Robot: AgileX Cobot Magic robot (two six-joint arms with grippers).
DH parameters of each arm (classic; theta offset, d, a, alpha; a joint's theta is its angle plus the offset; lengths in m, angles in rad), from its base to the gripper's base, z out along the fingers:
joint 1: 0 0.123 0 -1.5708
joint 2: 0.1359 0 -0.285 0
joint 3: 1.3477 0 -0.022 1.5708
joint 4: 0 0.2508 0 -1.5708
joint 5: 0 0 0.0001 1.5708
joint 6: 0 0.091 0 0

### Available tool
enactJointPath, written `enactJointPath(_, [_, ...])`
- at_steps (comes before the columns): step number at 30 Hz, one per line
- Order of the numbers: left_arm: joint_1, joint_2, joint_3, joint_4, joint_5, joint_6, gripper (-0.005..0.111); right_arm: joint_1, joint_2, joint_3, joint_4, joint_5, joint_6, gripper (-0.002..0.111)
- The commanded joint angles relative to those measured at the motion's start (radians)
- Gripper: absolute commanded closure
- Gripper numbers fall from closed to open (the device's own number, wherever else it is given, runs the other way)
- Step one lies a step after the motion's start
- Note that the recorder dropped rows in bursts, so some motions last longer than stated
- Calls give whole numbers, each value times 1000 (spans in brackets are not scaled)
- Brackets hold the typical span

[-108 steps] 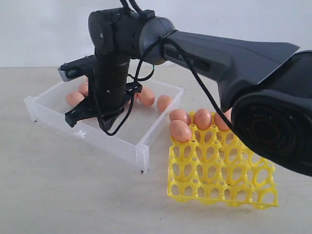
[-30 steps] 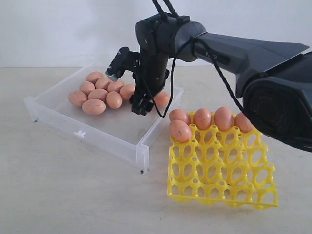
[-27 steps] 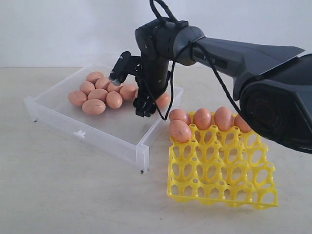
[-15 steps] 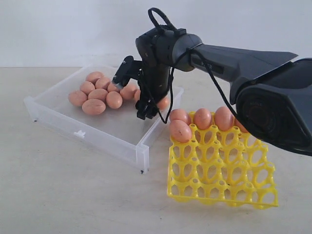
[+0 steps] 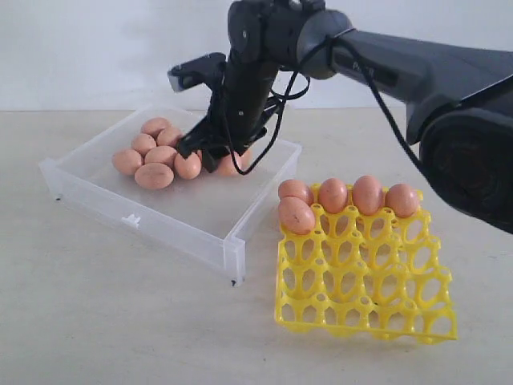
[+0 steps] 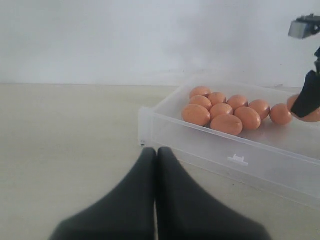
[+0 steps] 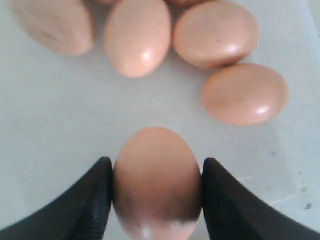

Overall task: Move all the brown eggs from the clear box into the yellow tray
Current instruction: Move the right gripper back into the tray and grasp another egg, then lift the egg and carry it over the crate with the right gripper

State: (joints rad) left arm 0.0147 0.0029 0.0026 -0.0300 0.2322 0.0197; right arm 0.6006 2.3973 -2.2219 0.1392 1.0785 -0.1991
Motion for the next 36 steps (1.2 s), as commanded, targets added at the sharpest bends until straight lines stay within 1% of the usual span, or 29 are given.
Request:
enactJointPath(1, [-4, -3, -3, -5, 0, 1, 111, 6, -76, -4, 180, 52, 60, 109])
enactJointPath(3, [-4, -3, -3, -5, 0, 1, 111, 29, -88, -4, 186, 47, 97, 109])
enactJointPath(5, [-4, -3, -3, -5, 0, 1, 111, 59, -105, 22, 163, 2, 129, 109])
enactJointPath(6, [-4, -3, -3, -5, 0, 1, 111, 73, -119, 44, 139, -46, 157, 109])
enactJointPath(8, [-4, -3, -3, -5, 0, 1, 111, 118, -177, 137, 61, -196, 224, 109])
enactJointPath(9, [-4, -3, -3, -5, 0, 1, 111, 137, -217, 203, 26, -267, 252, 109])
enactJointPath(12, [-4, -3, -3, -5, 0, 1, 111, 212, -361, 449, -134, -557, 353, 109])
enactJointPath(14, [-4, -3, -3, -5, 0, 1, 111, 245, -478, 659, -243, -776, 409, 109])
enactJointPath(16, [-4, -3, -3, -5, 0, 1, 111, 247, -579, 839, -278, -947, 449, 109])
enactJointPath(18, [-4, -3, -3, -5, 0, 1, 111, 234, -681, 1015, -278, -1049, 477, 109])
enactJointPath(21, [-4, -3, -3, -5, 0, 1, 111, 176, -802, 1221, -245, -1172, 486, 109])
enactJointPath(24, [-4, -3, -3, -5, 0, 1, 111, 61, -892, 1370, -131, -1289, 486, 109])
enactJointPath(29, [-4, -3, -3, -5, 0, 1, 111, -149, -947, 1531, 262, -1580, 484, 109])
enactJointPath(31, [-4, -3, -3, -5, 0, 1, 111, -217, -939, 1549, 337, -1646, 482, 109])
enactJointPath(32, [-4, -3, -3, -5, 0, 1, 111, -256, -930, 1550, 324, -1649, 482, 109])
enactJointPath(34, [-4, -3, -3, -5, 0, 1, 111, -327, -918, 1550, 188, -1629, 484, 109])
enactJointPath(35, [-4, -3, -3, -5, 0, 1, 111, -357, -910, 1550, 35, -1605, 509, 109])
enactJointPath(36, [-4, -3, -3, -5, 0, 1, 111, -383, -909, 1550, -169, -1585, 566, 109])
